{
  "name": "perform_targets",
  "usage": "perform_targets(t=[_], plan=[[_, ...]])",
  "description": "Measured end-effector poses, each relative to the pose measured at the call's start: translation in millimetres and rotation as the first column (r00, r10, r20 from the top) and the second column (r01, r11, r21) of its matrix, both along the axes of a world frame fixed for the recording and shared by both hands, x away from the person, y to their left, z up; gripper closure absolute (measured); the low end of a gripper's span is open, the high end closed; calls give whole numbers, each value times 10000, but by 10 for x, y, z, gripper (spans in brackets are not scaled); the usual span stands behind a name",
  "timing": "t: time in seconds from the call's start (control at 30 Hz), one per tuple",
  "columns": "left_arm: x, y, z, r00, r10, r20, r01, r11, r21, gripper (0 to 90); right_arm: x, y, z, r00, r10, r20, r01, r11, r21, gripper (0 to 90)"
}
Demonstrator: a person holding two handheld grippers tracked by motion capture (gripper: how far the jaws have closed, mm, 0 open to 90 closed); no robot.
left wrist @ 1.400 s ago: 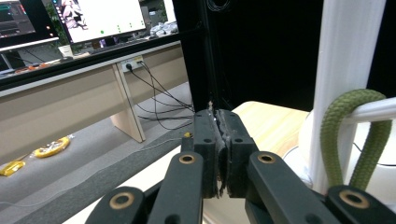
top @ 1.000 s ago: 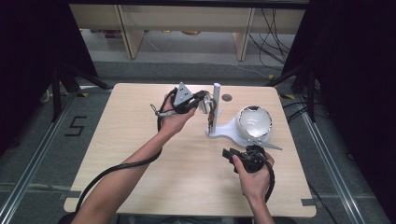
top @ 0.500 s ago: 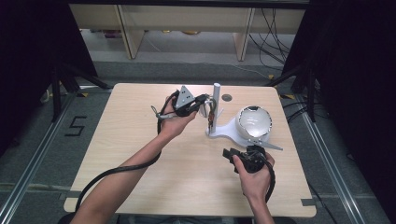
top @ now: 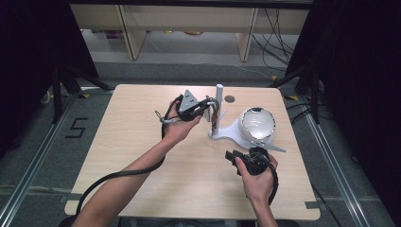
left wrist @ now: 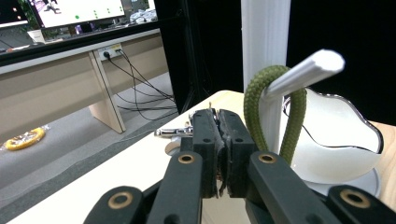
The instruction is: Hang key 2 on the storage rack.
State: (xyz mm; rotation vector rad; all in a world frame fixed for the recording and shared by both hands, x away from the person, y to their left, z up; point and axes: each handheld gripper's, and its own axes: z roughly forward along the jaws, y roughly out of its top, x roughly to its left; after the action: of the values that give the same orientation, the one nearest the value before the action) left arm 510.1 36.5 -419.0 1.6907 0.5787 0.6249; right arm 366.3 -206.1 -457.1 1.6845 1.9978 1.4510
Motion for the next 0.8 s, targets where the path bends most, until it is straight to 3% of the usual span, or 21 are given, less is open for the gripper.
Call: perform_targets(t=[0.2,0.3,0.33,0.37,0.43,0.5,0.63,0.8], plan=[[4,-12,-26,9998,-121,-159,120,9999,-79,846,9,-2,-10,10000,-40,27,41,9999,-136,611],[11,9,-9,9989,-178,-433,173,9998,-132,715,11,-1,-13,10000,-48,5,48,9998,-173,608],[4,52,15,9976,-177,-676,163,9996,-216,715,10,-2,-13,10000,-39,5,39,9998,-171,607],[-27,119,41,9977,-199,-655,188,9997,-172,582,7,-11,-10,10000,29,79,-28,9999,-147,605],[-95,248,83,9991,-162,-393,172,9995,263,546,4,-12,0,10000,-11,-10,11,10000,-88,605],[-157,397,106,9994,21,-343,-7,9992,389,519,11,-21,-5,10000,-38,21,38,9999,-129,605],[-262,704,112,9961,530,-705,-512,9983,274,459,14,-39,1,9999,-127,-40,126,9999,-91,605],[-443,953,91,9951,741,-649,-727,9970,248,389,21,-63,9,9999,-163,-2,163,9998,-135,602]])
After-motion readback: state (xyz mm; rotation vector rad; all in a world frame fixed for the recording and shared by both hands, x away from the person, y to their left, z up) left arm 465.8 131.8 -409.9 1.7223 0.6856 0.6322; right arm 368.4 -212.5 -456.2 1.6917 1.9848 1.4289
